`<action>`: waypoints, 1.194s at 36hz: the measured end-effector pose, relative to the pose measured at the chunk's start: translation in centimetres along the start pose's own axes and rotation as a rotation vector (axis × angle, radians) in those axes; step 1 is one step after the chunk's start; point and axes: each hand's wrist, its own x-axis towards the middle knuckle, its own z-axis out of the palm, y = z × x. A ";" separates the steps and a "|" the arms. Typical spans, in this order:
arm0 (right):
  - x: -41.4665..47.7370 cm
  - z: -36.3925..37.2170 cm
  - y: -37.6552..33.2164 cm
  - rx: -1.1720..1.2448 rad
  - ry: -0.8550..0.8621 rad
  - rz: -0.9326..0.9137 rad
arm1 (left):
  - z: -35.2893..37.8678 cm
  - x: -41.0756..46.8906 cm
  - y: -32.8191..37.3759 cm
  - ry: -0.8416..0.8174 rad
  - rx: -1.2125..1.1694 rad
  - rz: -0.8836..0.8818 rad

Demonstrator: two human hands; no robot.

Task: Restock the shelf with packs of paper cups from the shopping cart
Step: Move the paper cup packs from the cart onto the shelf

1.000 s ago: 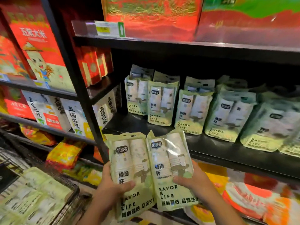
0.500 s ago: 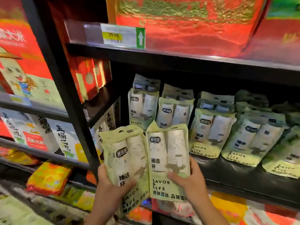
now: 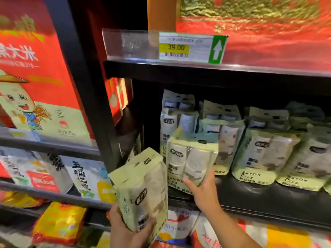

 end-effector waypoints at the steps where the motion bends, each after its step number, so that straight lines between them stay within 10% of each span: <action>1: 0.4 0.4 0.0 -0.021 -0.005 0.006 | -0.3 0.2 -0.3 -0.026 -0.008 0.008; 25: 3.1 3.4 -0.6 -0.314 0.030 -0.021 | 1.6 -1.6 2.1 0.170 -0.186 0.146; 43: 0.5 -10.9 9.5 -0.637 -0.137 -0.042 | 3.8 3.2 8.2 -0.264 -0.034 0.204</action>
